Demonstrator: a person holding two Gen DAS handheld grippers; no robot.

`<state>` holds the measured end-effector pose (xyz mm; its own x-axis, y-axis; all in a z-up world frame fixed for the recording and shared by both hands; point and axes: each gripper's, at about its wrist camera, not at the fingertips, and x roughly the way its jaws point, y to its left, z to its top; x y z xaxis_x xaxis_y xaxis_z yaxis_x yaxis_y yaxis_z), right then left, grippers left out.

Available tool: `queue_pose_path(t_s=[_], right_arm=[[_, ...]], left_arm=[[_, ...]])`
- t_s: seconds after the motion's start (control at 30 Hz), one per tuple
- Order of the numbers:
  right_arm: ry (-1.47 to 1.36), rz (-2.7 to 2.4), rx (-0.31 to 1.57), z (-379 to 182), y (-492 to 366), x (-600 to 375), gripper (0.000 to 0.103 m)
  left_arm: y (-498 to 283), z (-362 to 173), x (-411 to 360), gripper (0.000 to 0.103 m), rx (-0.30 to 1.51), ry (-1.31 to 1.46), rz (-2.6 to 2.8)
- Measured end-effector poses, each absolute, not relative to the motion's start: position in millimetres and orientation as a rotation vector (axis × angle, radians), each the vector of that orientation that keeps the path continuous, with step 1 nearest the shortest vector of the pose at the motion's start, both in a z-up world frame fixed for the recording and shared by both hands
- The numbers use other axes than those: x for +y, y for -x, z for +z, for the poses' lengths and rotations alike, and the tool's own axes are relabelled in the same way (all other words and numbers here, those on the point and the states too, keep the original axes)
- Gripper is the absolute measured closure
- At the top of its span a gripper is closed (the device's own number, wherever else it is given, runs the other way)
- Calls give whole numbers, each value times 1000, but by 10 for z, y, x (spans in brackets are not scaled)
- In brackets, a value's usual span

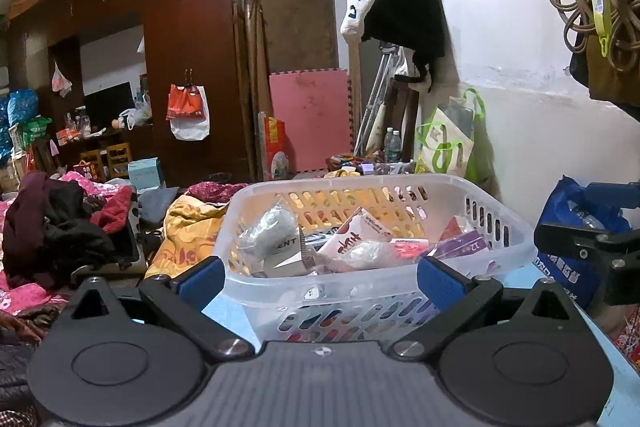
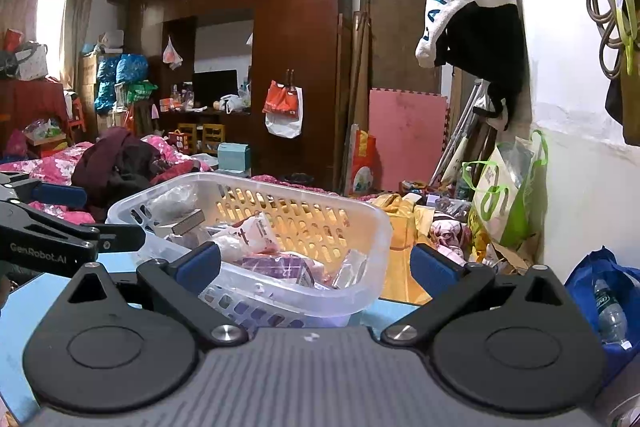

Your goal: Organize objects

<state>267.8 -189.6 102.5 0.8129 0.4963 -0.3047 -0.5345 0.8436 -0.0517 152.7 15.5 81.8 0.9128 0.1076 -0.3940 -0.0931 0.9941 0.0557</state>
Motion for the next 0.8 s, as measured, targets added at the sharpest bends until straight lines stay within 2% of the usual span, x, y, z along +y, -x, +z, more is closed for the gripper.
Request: queue_pose_path(t_s=[0.8], right_arm=[[138,552,272,990,-2636,-1913,0]], left_arm=[[-1550,748,114,0,416,-43,101]])
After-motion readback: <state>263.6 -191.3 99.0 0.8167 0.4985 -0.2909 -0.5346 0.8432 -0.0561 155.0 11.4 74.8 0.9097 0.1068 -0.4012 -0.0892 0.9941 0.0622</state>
